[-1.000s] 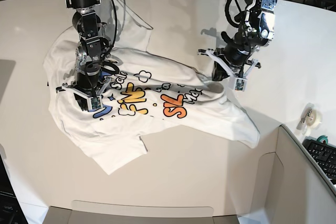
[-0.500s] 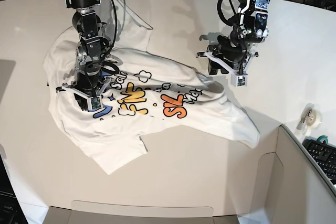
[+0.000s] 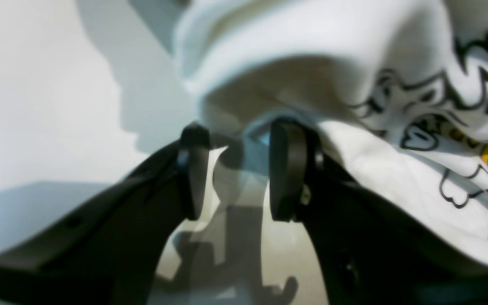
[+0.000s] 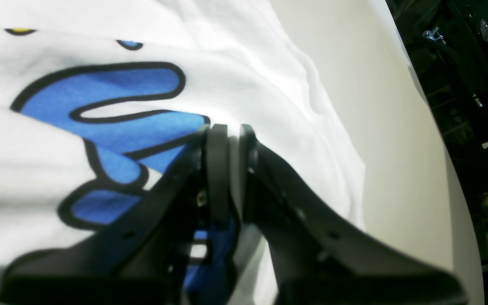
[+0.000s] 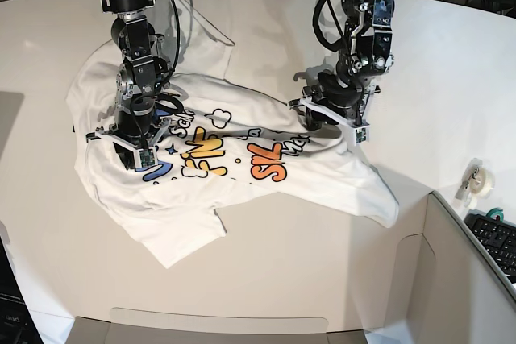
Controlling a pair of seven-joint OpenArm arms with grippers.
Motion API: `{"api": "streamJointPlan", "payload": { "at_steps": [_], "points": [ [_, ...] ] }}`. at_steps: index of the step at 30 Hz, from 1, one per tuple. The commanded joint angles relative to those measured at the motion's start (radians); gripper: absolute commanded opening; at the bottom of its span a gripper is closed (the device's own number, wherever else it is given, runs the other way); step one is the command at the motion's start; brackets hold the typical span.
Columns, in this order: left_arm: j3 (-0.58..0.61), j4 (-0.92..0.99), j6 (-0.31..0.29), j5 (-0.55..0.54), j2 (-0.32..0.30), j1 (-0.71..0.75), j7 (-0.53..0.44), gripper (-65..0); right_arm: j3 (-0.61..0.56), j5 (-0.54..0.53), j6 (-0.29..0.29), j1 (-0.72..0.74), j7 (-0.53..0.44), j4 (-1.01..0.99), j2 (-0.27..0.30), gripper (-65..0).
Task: Layout the t-shirt on the table in an organized manner, then fold the t-shirt properly
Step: 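Pull the grasped shoulder outward with the left gripper to flatten the shirt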
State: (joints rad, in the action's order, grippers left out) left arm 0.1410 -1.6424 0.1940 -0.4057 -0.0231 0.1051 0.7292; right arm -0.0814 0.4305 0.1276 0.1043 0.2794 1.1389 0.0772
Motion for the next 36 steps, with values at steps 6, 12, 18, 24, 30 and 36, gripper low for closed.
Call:
{"api": "streamJointPlan", "payload": {
  "at_steps": [6, 12, 18, 24, 30, 36],
  "points": [
    [0.001, 0.001, 0.002, -0.04, 0.027, 0.002, 0.049, -40.4, -0.002, -0.032, -0.082, -0.041, 0.151, -0.033, 0.0, -59.8],
    [-0.093, 0.001, 0.002, -0.215, 0.033, -0.026, 0.051, -36.9, -0.002, -0.032, -0.082, -0.041, 0.151, -0.033, 0.002, -59.8],
    [-0.203, 0.006, 0.003, -0.327, 0.036, -0.071, 0.142, -32.8, -0.002, -0.032, -0.082, -0.041, 0.151, -0.033, 0.005, -59.8],
    [-0.275, 0.144, 0.003, -0.43, 0.035, -0.114, 0.16, -31.1, -0.002, -0.032, -0.082, -0.041, 0.151, -0.033, 0.005, -59.8],
    [-0.28, 0.212, 0.003, -0.44, 0.035, -0.126, 0.143, -31.2, -0.002, -0.032, -0.082, -0.041, 0.151, -0.033, 0.003, -59.8],
    [-0.271, 0.212, 0.003, -0.439, 0.035, -0.124, 0.082, -45.8, -0.002, -0.032, -0.082, -0.041, 0.151, -0.033, 0.0, -59.8]
  ]
}}
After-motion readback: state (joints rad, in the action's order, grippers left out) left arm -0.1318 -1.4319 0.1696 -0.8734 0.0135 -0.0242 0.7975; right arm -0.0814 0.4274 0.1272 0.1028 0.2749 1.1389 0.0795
